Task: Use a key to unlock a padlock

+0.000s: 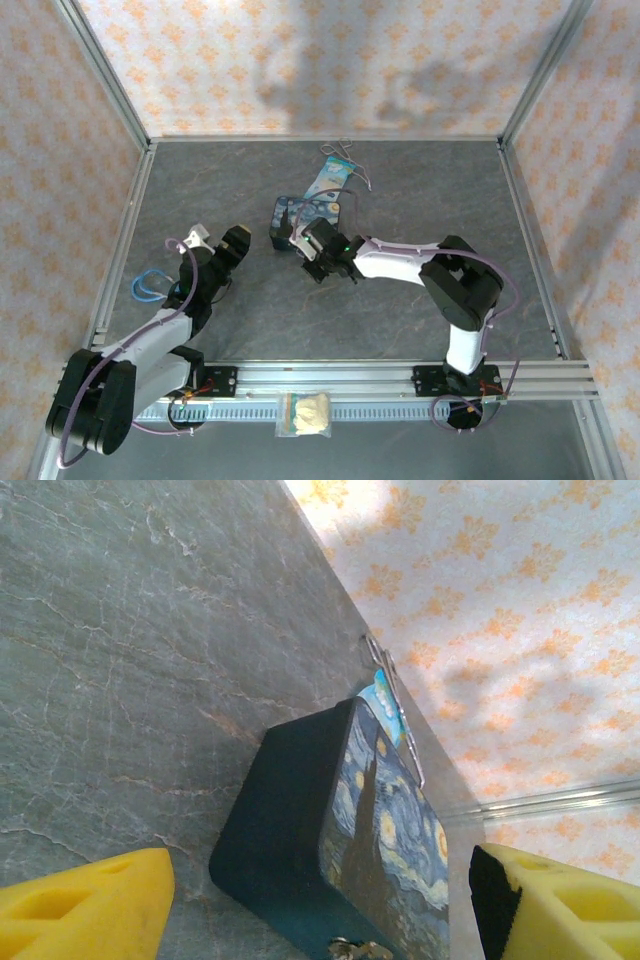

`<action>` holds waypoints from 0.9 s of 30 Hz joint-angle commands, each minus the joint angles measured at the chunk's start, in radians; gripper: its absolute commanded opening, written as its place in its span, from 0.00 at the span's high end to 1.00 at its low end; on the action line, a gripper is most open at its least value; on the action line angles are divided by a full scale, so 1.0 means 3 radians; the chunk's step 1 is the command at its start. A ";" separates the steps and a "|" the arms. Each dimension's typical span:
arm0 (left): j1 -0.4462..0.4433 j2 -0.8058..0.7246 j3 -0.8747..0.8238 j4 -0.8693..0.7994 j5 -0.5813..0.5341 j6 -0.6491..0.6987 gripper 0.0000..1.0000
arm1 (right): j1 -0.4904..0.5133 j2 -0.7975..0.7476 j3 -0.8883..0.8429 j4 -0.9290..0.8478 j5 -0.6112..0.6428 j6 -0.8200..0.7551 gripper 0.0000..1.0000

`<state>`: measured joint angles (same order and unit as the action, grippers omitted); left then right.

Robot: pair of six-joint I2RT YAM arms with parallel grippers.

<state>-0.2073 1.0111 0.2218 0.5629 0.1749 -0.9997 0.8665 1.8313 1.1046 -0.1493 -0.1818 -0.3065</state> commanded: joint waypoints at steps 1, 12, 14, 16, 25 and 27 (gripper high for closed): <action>0.0028 0.0133 0.0126 0.0017 0.0049 0.0185 0.22 | -0.0012 -0.0129 -0.0094 -0.0040 -0.0148 -0.0282 1.00; 0.0027 0.0501 0.0272 0.0220 0.0340 0.0188 0.23 | -0.0066 0.0036 0.0095 0.0026 -0.0124 -0.0502 1.00; 0.0027 0.0496 0.0241 0.0215 0.0353 0.0187 0.24 | -0.0082 0.0100 0.0215 -0.0049 -0.0166 -0.0513 1.00; 0.0023 0.0475 0.0204 0.0220 0.0364 0.0161 0.24 | -0.0105 0.0171 0.0328 -0.0137 -0.0241 -0.0519 1.00; -0.0016 0.0423 0.0009 0.0383 0.0488 0.0041 0.35 | -0.0285 0.0608 0.0983 -0.0778 -0.0949 -0.0435 1.00; -0.0096 0.0470 -0.0050 0.0524 0.0504 -0.0032 0.40 | -0.0299 0.0679 0.1061 -0.0878 -0.1049 -0.0408 1.00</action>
<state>-0.2146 1.1519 0.2317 0.6361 0.2977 -0.9825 0.7868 2.0064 1.3792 -0.3187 -0.4065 -0.4454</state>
